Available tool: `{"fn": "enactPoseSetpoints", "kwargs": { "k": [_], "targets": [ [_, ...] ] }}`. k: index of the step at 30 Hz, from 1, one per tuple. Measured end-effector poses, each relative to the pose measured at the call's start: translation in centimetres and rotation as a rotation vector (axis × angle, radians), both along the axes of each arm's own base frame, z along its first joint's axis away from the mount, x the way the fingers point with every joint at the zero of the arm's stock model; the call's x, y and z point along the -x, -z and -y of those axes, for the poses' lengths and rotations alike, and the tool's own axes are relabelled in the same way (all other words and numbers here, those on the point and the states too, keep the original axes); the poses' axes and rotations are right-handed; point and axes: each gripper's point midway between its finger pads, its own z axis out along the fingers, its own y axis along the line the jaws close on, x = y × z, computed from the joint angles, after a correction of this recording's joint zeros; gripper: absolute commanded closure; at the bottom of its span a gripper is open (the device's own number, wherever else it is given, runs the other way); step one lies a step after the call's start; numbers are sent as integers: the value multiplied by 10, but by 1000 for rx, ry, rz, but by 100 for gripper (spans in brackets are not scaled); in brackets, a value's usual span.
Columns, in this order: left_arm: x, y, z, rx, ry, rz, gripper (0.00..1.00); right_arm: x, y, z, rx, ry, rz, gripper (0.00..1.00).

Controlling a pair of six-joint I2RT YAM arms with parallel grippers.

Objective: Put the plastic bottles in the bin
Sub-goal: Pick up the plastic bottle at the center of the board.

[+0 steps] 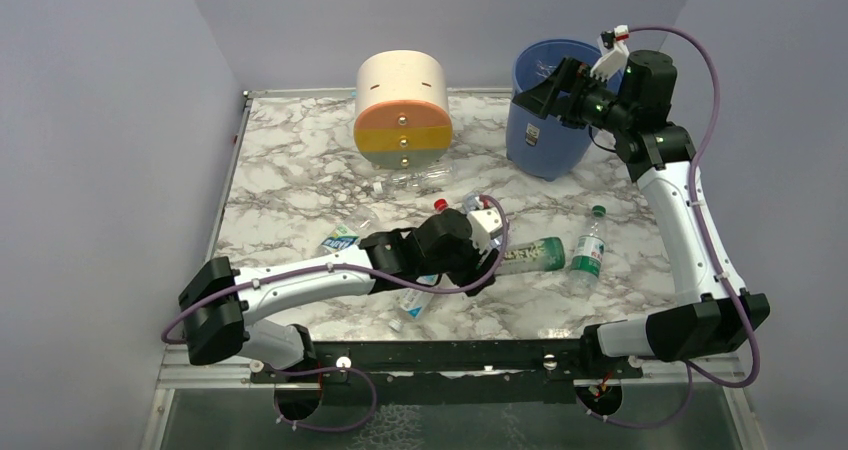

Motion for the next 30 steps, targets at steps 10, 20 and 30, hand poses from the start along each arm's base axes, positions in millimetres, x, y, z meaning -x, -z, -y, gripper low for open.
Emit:
{"fn": "enactPoseSetpoints", "kwargs": {
  "k": [10,20,30],
  "targets": [
    [-23,-24,-20,59,-78,32,42,-1,7,-4,-14,-22,-14,0],
    [-37,-31,-36,81,-134,47,41,-3,25,-8,-23,-40,-61,0],
    [-42,-28,-42,83,-159,41,41,-3,32,-11,-39,-57,-78,0]
  ]
}}
